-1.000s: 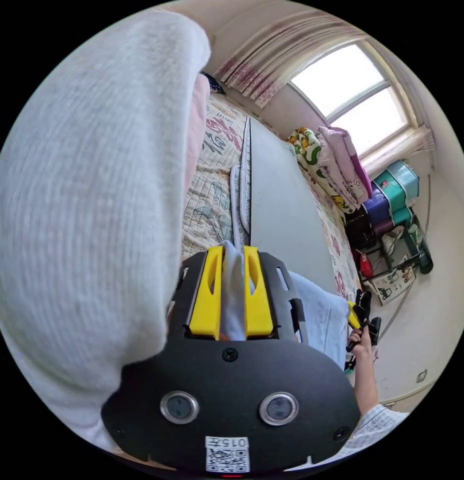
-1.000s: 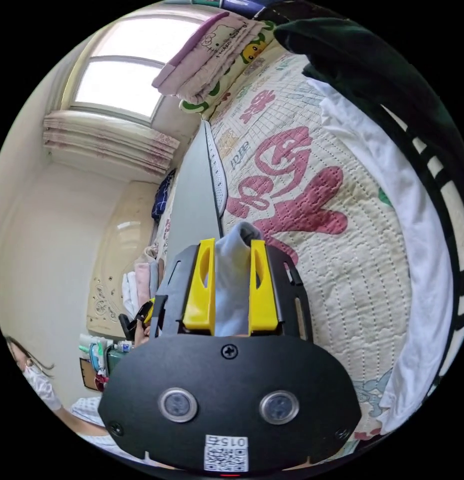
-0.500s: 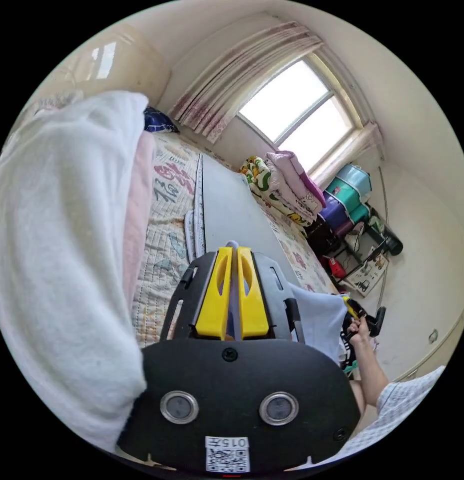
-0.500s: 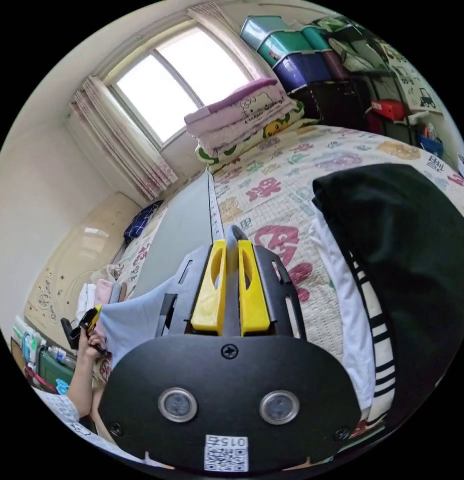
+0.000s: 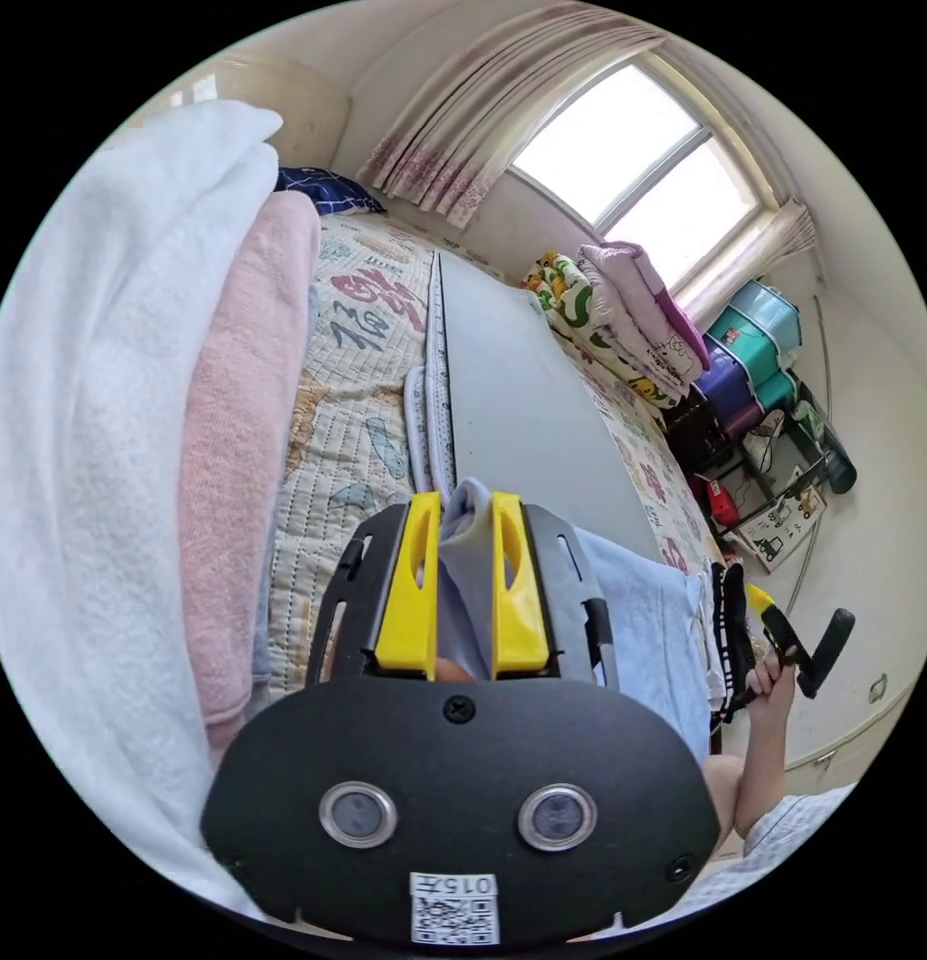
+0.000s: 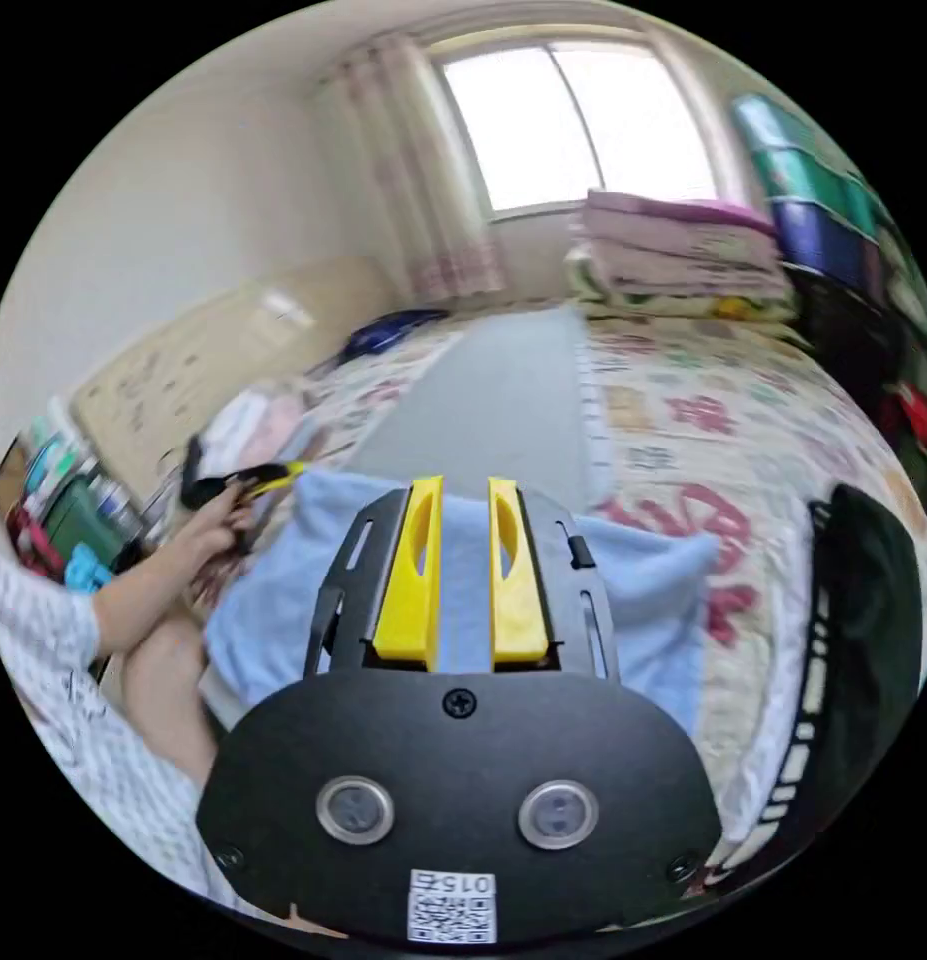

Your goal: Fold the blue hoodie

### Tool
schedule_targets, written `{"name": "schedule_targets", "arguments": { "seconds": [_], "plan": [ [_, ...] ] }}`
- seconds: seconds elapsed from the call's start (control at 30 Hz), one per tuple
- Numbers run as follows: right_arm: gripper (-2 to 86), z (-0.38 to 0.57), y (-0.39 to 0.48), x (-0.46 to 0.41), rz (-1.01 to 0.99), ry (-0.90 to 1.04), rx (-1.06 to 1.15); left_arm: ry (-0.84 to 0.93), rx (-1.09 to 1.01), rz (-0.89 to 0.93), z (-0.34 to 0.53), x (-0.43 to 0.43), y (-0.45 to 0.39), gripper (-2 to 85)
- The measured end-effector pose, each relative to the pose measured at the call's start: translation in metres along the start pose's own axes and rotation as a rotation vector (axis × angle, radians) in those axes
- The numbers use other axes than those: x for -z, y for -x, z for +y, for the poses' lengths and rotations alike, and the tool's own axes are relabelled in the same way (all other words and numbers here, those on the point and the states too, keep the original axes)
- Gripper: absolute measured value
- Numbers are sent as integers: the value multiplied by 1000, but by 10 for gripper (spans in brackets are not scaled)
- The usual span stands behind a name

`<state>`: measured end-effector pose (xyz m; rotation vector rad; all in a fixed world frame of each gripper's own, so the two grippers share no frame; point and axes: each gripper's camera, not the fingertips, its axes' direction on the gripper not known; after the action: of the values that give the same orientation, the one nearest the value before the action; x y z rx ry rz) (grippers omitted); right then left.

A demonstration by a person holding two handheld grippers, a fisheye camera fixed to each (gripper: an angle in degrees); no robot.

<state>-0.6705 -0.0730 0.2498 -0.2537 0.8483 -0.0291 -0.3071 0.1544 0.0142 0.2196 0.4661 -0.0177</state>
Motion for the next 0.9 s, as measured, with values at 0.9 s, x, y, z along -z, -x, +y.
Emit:
{"name": "schedule_targets", "arguments": {
  "seconds": [0.9],
  "plan": [
    [58,74,232,-107,-451,585,522,51,-110,-265,-14,-28,-159,99]
  ]
}}
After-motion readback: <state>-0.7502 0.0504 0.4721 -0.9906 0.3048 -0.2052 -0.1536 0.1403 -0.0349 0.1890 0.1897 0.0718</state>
